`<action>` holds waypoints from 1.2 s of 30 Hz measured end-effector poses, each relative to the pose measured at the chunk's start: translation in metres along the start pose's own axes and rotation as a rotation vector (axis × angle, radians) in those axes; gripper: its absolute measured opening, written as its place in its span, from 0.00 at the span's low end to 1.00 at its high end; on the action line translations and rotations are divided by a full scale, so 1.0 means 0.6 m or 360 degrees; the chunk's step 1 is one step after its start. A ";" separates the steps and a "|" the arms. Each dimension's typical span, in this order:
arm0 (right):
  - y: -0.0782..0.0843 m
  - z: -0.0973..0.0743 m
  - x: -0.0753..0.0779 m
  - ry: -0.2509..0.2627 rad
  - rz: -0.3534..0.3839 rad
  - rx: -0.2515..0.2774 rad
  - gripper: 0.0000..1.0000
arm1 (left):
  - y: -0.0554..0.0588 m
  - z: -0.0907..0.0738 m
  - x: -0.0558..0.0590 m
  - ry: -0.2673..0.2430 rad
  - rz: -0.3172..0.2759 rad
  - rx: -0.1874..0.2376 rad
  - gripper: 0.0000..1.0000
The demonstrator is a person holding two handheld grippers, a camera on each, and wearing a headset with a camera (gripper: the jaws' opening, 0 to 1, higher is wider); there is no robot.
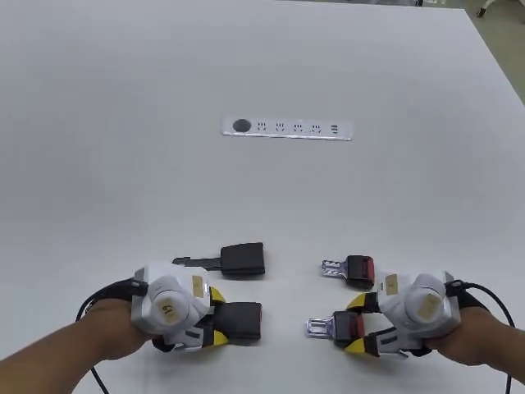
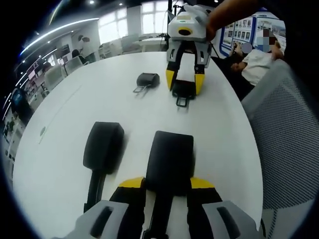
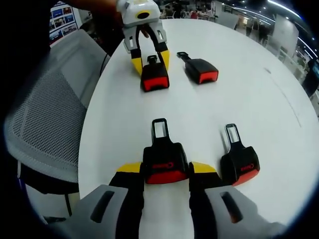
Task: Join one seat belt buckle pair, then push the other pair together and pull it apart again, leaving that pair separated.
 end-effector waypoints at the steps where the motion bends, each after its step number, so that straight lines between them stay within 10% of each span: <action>1: -0.002 0.003 0.000 0.0003 0.0001 0.0001 0.34 | -0.001 0.001 0.000 0.0003 0.0002 -0.0003 0.33; 36: -0.083 0.119 -0.011 -0.0045 -0.0020 0.0201 0.34 | 0.000 -0.002 -0.008 0.0017 -0.0002 -0.0012 0.33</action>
Point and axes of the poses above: the centre of the closed fingertips' face, and the gripper's own axes: z roughly forward along the fingers, x roughly to its right, y roughly out of its underside, the point moved 8 cm from there along -z, roughly backward along the fingers, and after that the axes turned 14 degrees about x, right-handed, at the moved point
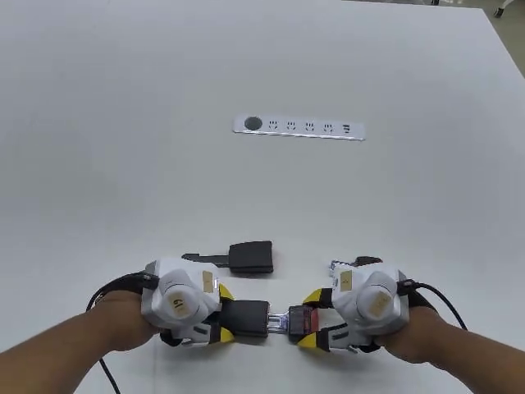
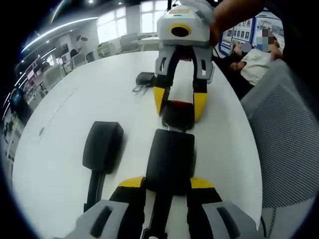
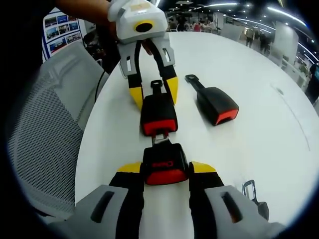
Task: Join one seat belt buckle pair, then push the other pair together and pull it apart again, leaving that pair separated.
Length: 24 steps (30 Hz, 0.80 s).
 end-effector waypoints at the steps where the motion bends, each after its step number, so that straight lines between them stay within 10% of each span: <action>1: 0.001 0.000 -0.001 -0.0006 -0.0021 -0.0010 0.34 | 0.001 0.000 -0.001 0.0004 0.0001 0.0000 0.33; 24: -0.007 0.014 -0.007 0.0043 0.0034 0.0096 0.33 | 0.001 0.006 -0.004 0.0028 0.0017 -0.0021 0.32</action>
Point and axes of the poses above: the centre of the closed fingertips' face, and the gripper's own axes: z roughly forward along the fingers, x roughly to its right, y roughly out of its underside, the point moved 8 cm from there along -z, roughly backward along the fingers, and after that the axes turned 14 degrees about x, right-handed, at the moved point
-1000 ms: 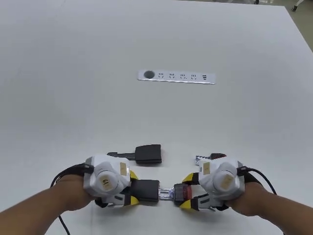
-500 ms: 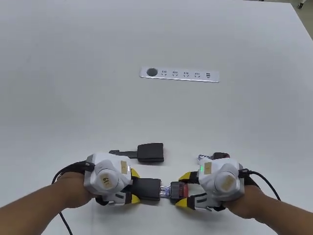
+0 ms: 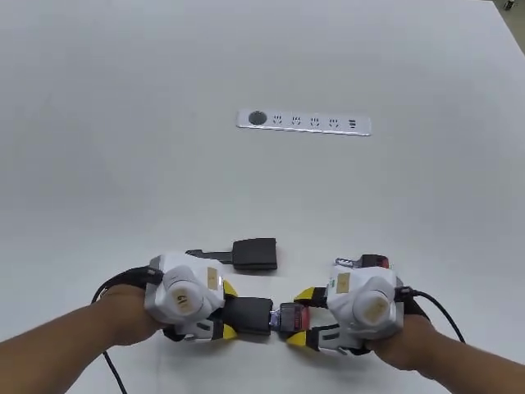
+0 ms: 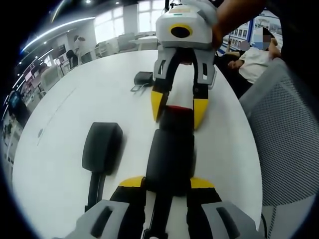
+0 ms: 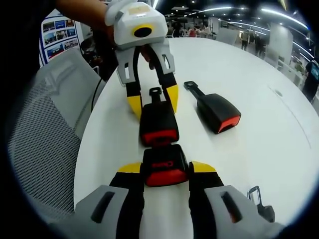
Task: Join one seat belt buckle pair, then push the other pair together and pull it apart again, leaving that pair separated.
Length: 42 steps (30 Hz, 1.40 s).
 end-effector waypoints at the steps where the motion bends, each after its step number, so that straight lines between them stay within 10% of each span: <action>1: 0.000 -0.002 0.001 0.0000 0.0003 0.0004 0.33 | 0.000 0.000 0.000 0.0000 0.0001 0.0000 0.32; 42: -0.003 -0.009 -0.006 -0.0019 -0.0038 0.0134 0.33 | 0.017 -0.013 -0.008 0.0127 0.0019 0.0173 0.31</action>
Point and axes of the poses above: the centre of the closed fingertips' face, and the gripper's own axes: z roughly forward along the fingers, x roughly to its right, y roughly out of its underside, the point moved 8 cm from there along -z, roughly backward along the fingers, and after that the axes turned 14 degrees about x, right-handed, at the moved point
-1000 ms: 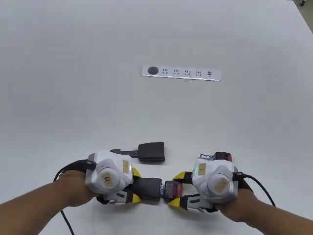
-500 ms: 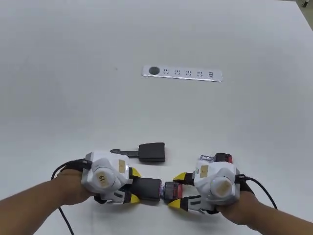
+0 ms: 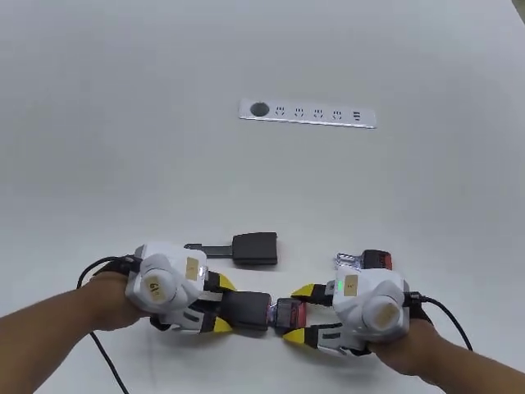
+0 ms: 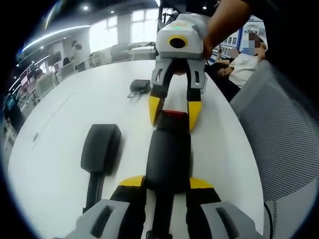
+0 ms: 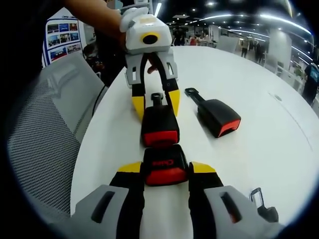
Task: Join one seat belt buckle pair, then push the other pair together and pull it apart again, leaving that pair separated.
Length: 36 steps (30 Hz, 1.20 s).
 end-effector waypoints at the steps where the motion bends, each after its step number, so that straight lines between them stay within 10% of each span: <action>1: -0.002 0.000 0.000 -0.0004 -0.0002 0.0000 0.33 | 0.000 0.000 0.000 0.0001 -0.0002 0.0003 0.31; 36: 0.004 -0.001 0.004 0.0006 -0.0017 0.0072 0.33 | 0.002 -0.004 0.004 0.0003 -0.0038 0.0041 0.31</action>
Point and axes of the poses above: the centre of the closed fingertips' face, and the gripper's own axes: z roughly forward along the fingers, x roughly to its right, y roughly out of its underside, the point moved 8 cm from there along -z, roughly backward along the fingers, and after that the axes turned 14 degrees about x, right-handed, at the moved point
